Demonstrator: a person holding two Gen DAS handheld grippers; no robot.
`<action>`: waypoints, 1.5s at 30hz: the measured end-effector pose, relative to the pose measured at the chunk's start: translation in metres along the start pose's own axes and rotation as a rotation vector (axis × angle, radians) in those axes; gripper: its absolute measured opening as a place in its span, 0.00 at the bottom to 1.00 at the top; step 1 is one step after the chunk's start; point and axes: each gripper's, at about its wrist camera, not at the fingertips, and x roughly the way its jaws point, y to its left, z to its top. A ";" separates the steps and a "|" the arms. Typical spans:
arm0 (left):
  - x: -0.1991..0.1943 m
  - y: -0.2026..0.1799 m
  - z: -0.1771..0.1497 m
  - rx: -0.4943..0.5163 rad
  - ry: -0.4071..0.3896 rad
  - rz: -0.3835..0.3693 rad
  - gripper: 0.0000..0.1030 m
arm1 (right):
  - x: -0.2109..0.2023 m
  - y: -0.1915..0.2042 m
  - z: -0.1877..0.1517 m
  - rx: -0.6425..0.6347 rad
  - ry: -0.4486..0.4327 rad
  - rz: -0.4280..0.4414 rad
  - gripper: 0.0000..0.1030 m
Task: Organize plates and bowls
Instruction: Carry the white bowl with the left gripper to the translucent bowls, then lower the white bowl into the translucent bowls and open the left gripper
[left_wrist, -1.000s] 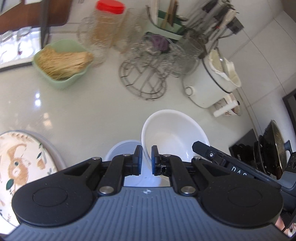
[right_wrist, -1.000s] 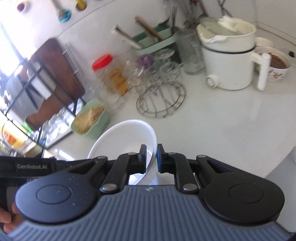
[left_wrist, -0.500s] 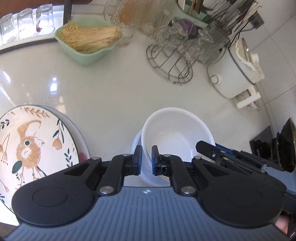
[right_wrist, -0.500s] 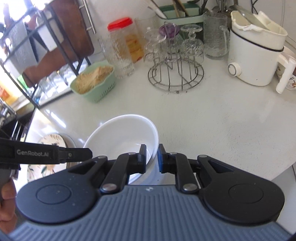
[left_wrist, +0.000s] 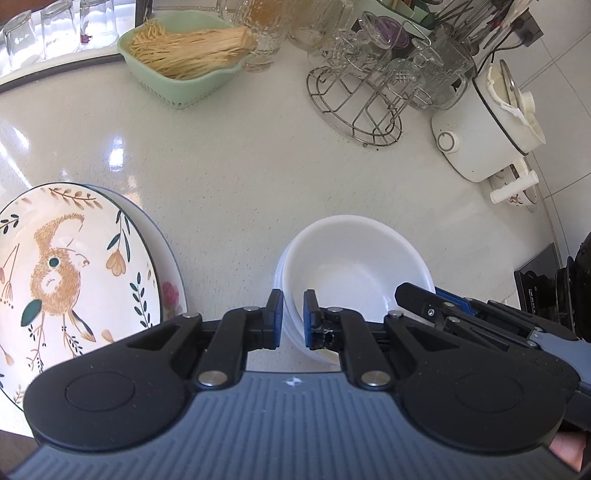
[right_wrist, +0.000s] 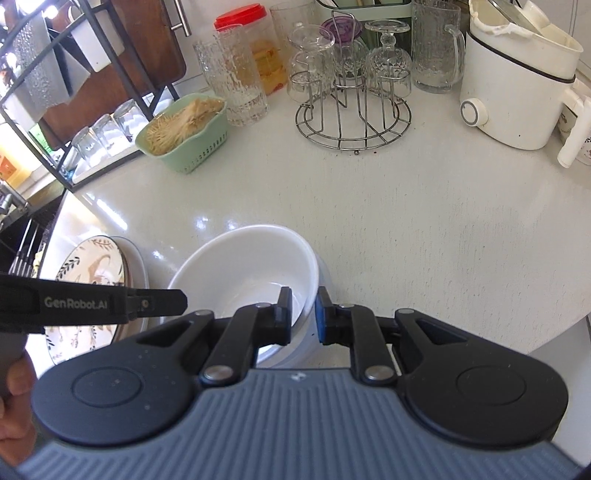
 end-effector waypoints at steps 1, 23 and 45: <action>0.000 0.000 0.000 -0.002 0.000 -0.001 0.19 | 0.000 0.000 0.000 -0.001 0.003 0.010 0.16; 0.015 0.007 0.004 -0.015 0.029 -0.013 0.40 | 0.002 -0.026 0.006 0.107 -0.021 0.037 0.38; 0.058 0.013 0.005 0.007 0.073 -0.006 0.36 | 0.045 -0.029 -0.006 0.203 0.091 0.074 0.30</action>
